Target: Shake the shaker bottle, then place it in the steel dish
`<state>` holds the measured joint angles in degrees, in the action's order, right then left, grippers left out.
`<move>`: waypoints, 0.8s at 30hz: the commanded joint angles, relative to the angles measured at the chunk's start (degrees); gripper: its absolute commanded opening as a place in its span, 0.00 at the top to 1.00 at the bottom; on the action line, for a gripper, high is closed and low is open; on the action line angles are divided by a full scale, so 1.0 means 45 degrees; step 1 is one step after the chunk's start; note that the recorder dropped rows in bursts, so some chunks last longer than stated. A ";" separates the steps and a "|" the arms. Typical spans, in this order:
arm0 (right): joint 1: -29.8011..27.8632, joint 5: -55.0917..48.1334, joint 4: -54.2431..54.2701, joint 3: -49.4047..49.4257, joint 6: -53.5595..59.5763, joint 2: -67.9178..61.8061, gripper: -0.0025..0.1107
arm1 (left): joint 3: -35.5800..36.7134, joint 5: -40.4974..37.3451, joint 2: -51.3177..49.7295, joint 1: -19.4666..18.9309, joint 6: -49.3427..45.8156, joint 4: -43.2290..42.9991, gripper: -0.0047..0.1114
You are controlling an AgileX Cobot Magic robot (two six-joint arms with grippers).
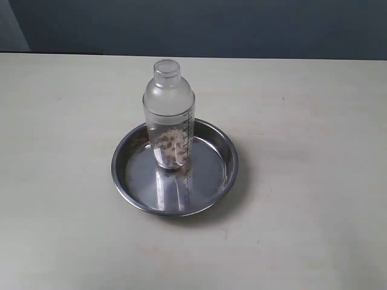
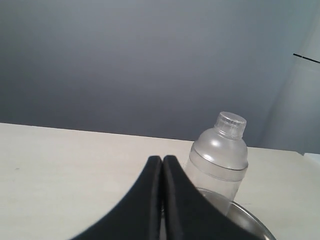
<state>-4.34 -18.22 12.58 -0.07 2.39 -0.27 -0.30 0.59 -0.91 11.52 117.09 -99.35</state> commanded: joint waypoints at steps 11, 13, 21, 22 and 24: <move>-0.0039 0.0132 -0.0017 0.0015 0.0024 0.0060 0.99 | 0.0067 -0.1809 0.0073 -0.0004 -1.7994 1.7090 0.96; -0.0039 0.0132 -0.0017 0.0015 0.0024 0.0060 0.99 | 0.0067 -0.2129 0.0073 -0.0004 -1.9986 1.8878 0.96; -0.0039 0.0132 -0.0017 0.0015 0.0024 0.0060 0.99 | 0.0067 -0.2567 0.0073 -0.0004 -2.3124 2.1054 0.96; -0.0039 0.0132 -0.0017 0.0015 0.0024 0.0060 0.99 | 0.0067 -0.2567 0.0073 -0.0004 -2.3673 2.1364 0.96; -0.0039 0.0132 -0.0017 0.0015 0.0024 0.0060 0.99 | 0.0067 -0.2567 0.0073 -0.0004 -2.4674 2.1969 0.96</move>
<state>-4.34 -18.22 12.58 -0.07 2.39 -0.27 -0.30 -10.63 -0.91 11.52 11.89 -4.46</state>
